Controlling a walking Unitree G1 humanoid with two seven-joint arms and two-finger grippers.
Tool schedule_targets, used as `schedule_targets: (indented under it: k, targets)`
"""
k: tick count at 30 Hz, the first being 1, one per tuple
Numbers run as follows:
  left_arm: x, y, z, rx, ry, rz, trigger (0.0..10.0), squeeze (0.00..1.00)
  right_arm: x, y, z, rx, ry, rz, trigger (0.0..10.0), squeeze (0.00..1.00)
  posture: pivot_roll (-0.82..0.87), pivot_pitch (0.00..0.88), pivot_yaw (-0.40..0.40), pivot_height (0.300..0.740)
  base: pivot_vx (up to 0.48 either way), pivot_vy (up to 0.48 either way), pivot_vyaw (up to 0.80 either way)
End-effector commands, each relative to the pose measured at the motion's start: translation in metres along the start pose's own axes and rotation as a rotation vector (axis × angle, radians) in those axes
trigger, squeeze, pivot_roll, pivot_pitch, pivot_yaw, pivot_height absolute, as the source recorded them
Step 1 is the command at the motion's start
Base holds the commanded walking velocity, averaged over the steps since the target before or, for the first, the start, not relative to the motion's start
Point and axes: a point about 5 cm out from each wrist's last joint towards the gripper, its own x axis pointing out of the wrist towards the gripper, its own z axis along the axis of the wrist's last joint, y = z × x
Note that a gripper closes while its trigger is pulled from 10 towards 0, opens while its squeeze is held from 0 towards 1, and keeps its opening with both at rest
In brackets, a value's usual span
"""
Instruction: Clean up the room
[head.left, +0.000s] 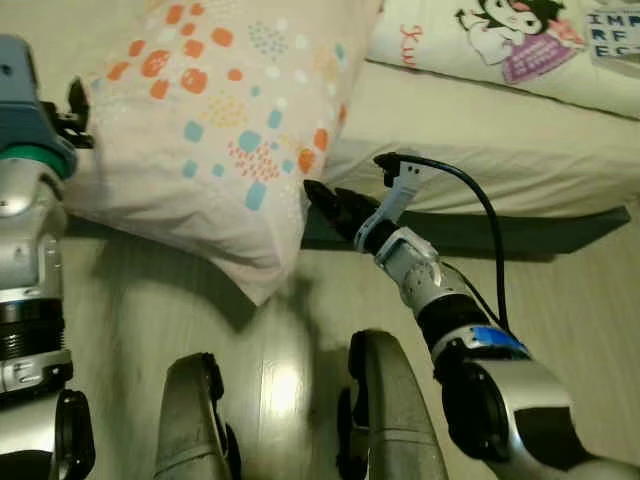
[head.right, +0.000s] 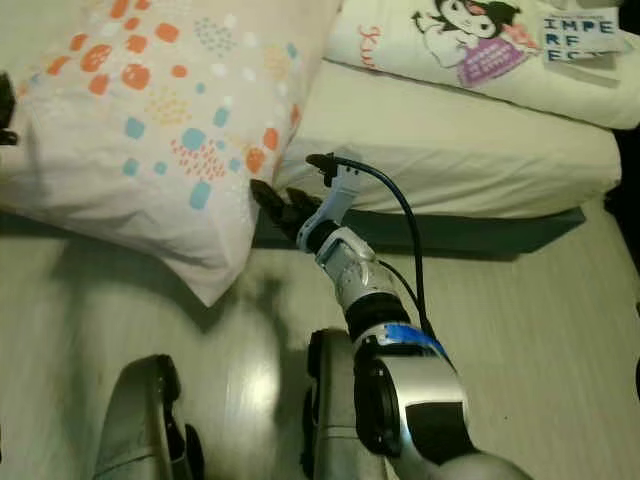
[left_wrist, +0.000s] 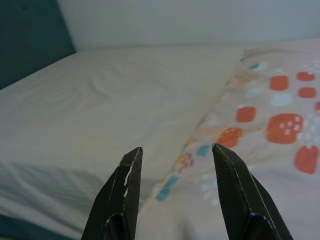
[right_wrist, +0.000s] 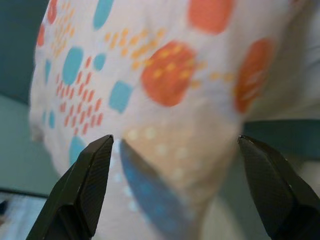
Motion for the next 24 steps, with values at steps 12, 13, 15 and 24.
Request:
schedule_targets:
  k: [12, 13, 15, 24]
  targets:
    - [-0.02, 0.009, 0.021, -0.001, 0.008, 0.008, 10.0, 0.0, -0.007, -0.012, -0.016, 0.184, 0.088, -0.049, 10.0, 0.0, 0.31, 0.367, -0.09, 0.535, 0.0, 0.0, 0.0]
    - [-0.02, 0.009, 0.021, -0.001, 0.008, 0.008, 10.0, 0.0, -0.007, -0.012, -0.016, 0.184, 0.088, -0.049, 10.0, 0.0, 0.31, 0.367, -0.09, 0.535, 0.0, 0.0, 0.0]
    - [-0.024, 0.01, 0.023, 0.001, 0.017, 0.007, 10.0, 0.0, -0.008, -0.013, -0.017, 0.175, 0.105, -0.069, 10.0, 0.0, 0.31, 0.371, -0.089, 0.535, 0.0, 0.0, 0.0]
    - [-0.03, 0.008, 0.027, 0.004, 0.037, 0.0, 10.0, 0.0, -0.012, -0.022, -0.015, 0.067, 0.153, -0.169, 10.0, 0.0, 0.33, 0.377, -0.087, 0.535, 0.0, 0.0, 0.0]
